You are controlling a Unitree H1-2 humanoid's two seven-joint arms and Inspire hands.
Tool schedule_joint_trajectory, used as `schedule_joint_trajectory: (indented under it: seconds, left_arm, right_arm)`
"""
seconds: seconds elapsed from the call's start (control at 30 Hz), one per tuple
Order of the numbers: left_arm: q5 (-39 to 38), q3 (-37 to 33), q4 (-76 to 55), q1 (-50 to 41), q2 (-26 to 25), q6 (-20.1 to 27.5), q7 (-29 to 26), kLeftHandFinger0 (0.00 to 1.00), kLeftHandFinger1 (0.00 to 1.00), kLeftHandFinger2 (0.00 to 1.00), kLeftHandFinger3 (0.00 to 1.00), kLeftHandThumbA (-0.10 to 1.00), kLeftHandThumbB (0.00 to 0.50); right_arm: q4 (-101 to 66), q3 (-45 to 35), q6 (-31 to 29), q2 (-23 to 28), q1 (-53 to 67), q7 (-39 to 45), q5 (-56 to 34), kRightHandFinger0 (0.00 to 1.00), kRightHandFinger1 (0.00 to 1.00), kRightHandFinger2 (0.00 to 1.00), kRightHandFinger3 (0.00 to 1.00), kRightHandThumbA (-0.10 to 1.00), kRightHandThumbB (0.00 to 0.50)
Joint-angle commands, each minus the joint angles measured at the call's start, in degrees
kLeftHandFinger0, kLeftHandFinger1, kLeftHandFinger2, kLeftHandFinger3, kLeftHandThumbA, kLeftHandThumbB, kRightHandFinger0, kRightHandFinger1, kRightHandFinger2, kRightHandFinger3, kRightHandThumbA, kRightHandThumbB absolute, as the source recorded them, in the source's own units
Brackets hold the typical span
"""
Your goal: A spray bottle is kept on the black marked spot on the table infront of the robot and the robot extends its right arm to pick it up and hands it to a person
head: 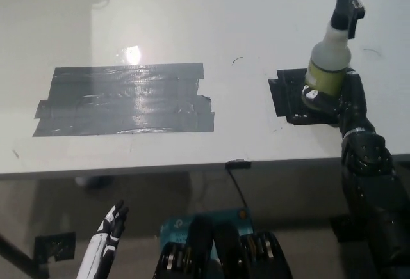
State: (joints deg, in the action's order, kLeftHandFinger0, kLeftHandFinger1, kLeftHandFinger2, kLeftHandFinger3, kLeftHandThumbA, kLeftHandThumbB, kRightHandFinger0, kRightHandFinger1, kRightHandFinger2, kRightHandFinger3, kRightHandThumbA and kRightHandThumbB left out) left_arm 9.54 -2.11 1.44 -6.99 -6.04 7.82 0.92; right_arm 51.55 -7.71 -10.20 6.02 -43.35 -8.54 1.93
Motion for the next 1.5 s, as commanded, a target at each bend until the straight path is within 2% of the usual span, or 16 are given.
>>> schedule_joint_trajectory:
  seconds: [0.0,0.1,0.2,0.23,0.27,0.37,0.47,0.57,0.7,0.8,0.93,1.0,1.07,1.23,1.37,1.47]
  left_arm:
    - [-0.68,0.46,-1.16,0.02,-0.36,1.85,-0.34,1.00,1.00,1.00,1.00,1.00,0.244]
    - [-0.39,0.53,-1.07,0.76,-0.53,1.78,-0.47,1.00,1.00,1.00,1.00,1.00,0.243]
    - [-0.18,0.26,-1.30,-0.04,-0.50,1.81,-0.36,1.00,1.00,1.00,1.00,1.00,0.255]
    - [-0.18,0.25,-1.43,-0.06,-0.49,1.65,-0.34,1.00,1.00,1.00,1.00,1.00,0.258]
    - [-0.05,0.14,-1.22,0.21,-0.46,1.95,-0.37,1.00,1.00,1.00,1.00,1.00,0.253]
    - [-0.06,0.07,-1.20,0.14,-0.38,1.59,-0.32,1.00,1.00,1.00,1.00,1.00,0.268]
    - [0.07,0.05,-1.03,0.24,-0.62,1.61,-0.22,1.00,1.00,1.00,1.00,1.00,0.256]
    - [0.25,-0.11,-0.99,-0.74,-0.77,2.15,-0.18,1.00,1.00,1.00,1.00,1.00,0.254]
    - [0.92,-0.47,-1.00,-0.65,-0.76,2.04,-0.24,1.00,1.00,1.00,1.00,1.00,0.300]
    - [0.96,-0.43,-1.18,-0.67,-0.68,1.94,-0.33,1.00,1.00,1.00,1.00,1.00,0.259]
    - [0.69,-0.45,-1.15,-0.68,-0.71,2.17,-0.15,1.00,1.00,1.00,1.00,1.00,0.260]
    - [1.10,-0.56,-1.29,-0.52,-0.84,2.15,-0.22,1.00,1.00,1.00,1.00,1.00,0.256]
    - [1.37,-0.53,-1.35,-0.32,-0.89,1.97,-0.36,1.00,1.00,1.00,1.00,1.00,0.249]
    - [1.35,-0.69,-1.53,0.14,-1.25,1.67,0.12,1.00,1.00,1.00,1.00,1.00,0.270]
    - [1.40,-0.91,-1.59,0.97,-1.69,1.63,0.44,1.00,1.00,1.00,1.00,1.00,0.297]
    - [1.54,-1.00,-2.02,0.97,-2.00,1.16,0.66,1.00,1.00,1.00,1.00,1.00,0.277]
  right_arm:
    - [-3.65,1.45,-1.98,-1.72,-0.99,-3.18,1.56,0.10,0.48,0.75,0.62,0.14,0.245]
    - [-7.53,1.57,-1.55,-1.94,-0.52,-2.98,1.21,0.10,0.45,0.72,0.62,0.14,0.231]
    - [-14.79,2.24,0.04,-2.48,1.99,-2.79,1.98,0.05,0.38,0.66,0.59,0.08,0.194]
    - [-16.28,2.55,0.27,-2.50,2.36,-2.62,2.28,0.04,0.38,0.66,0.60,0.07,0.180]
    - [-18.96,3.04,0.63,-2.43,2.87,-2.12,2.49,0.03,0.37,0.67,0.61,0.01,0.153]
    - [-26.93,4.46,3.66,-2.77,4.50,-0.97,2.89,0.04,0.40,0.71,0.65,-0.10,0.132]
    - [-31.59,5.48,5.65,-3.12,5.25,0.09,2.69,0.03,0.38,0.70,0.68,-0.10,0.107]
    - [-39.43,7.50,10.48,-3.92,7.10,1.96,2.97,0.02,0.39,0.72,0.72,-0.10,0.093]
    - [-43.26,10.03,12.96,-3.81,7.33,4.52,2.43,0.01,0.39,0.74,0.73,-0.10,0.093]
    - [-42.37,11.69,14.09,-4.02,6.61,5.42,2.74,0.00,0.40,0.74,0.74,-0.10,0.106]
    - [-40.38,13.16,16.68,-4.95,5.44,5.68,2.67,0.01,0.41,0.71,0.73,-0.10,0.117]
    - [-37.47,13.69,17.53,-5.89,4.19,5.68,2.66,0.00,0.38,0.68,0.68,-0.10,0.117]
    - [-34.84,13.71,18.38,-6.67,3.28,6.26,1.68,0.00,0.39,0.69,0.67,-0.10,0.115]
    - [-27.04,12.72,21.64,-8.87,0.72,9.16,-1.36,0.01,0.51,0.83,0.84,-0.10,0.099]
    - [-20.90,11.26,23.17,-10.34,-1.97,9.95,-2.82,0.00,0.47,0.84,0.88,-0.10,0.119]
    - [-19.11,10.46,22.93,-10.89,-2.77,10.15,-3.48,0.00,0.48,0.84,0.86,-0.10,0.111]
